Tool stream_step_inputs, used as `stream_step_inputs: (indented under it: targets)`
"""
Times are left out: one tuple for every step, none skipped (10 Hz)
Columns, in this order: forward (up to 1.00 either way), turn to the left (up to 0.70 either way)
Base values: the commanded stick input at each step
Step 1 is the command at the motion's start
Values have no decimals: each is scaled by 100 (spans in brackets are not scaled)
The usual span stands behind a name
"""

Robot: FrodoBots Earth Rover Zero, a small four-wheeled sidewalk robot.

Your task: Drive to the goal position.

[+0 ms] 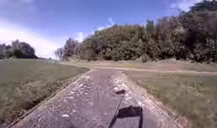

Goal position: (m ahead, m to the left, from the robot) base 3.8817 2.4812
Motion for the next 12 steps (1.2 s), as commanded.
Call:
stream_step_inputs:
  targets:
    - [70,2]
    - [70,2]
    - [70,2]
    - [70,2]
    - [70,2]
    - [70,2]
    - [70,2]
    - [70,2]
    - [70,2]
    - [70,2]
    - [70,2]
    - [70,2]
